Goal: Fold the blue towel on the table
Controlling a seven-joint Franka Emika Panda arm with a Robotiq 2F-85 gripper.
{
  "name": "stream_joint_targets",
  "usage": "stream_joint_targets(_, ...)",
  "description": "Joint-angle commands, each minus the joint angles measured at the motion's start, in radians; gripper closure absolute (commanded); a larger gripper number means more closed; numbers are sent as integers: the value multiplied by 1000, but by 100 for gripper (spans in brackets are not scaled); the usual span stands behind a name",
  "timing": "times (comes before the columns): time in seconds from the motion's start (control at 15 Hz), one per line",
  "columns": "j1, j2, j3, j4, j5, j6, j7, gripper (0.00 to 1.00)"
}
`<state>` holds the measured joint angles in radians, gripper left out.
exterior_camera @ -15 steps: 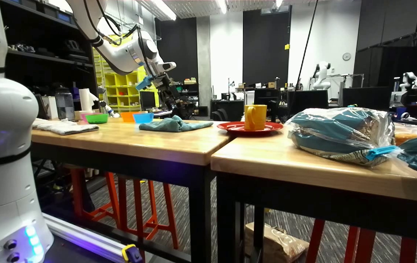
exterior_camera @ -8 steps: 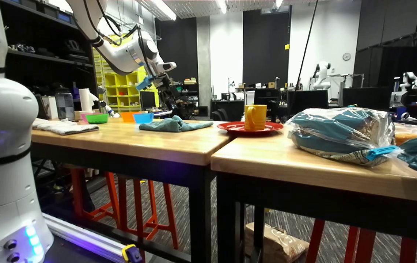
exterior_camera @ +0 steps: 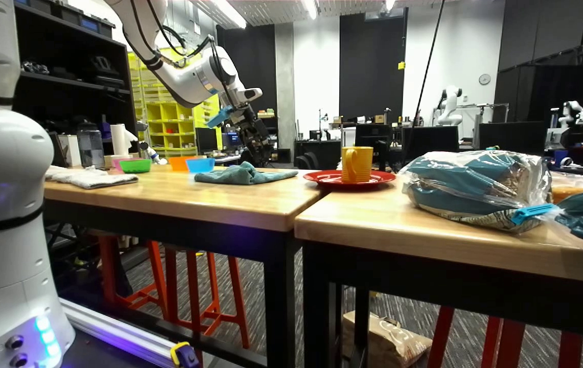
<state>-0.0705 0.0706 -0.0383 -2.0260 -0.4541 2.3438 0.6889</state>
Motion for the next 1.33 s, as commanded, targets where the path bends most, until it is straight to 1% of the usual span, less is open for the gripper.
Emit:
stream_joint_targets(0.0, 12, 70, -32, 111, 1, -50, 0, 0)
stream_joint_targets(0.33, 24, 139, -65, 208, 28, -145, 45, 0)
stream_joint_targets(0.53, 35, 156, -81, 225, 22, -174, 156, 0)
stream_joint_targets(0.73, 33, 177, -80, 242, 83, -199, 218, 0)
stream_joint_targets(0.93, 28, 194, -77, 247, 128, -166, 221, 0)
stream_joint_targets(1.27, 26, 213, -88, 276, 106, -124, 159, 0)
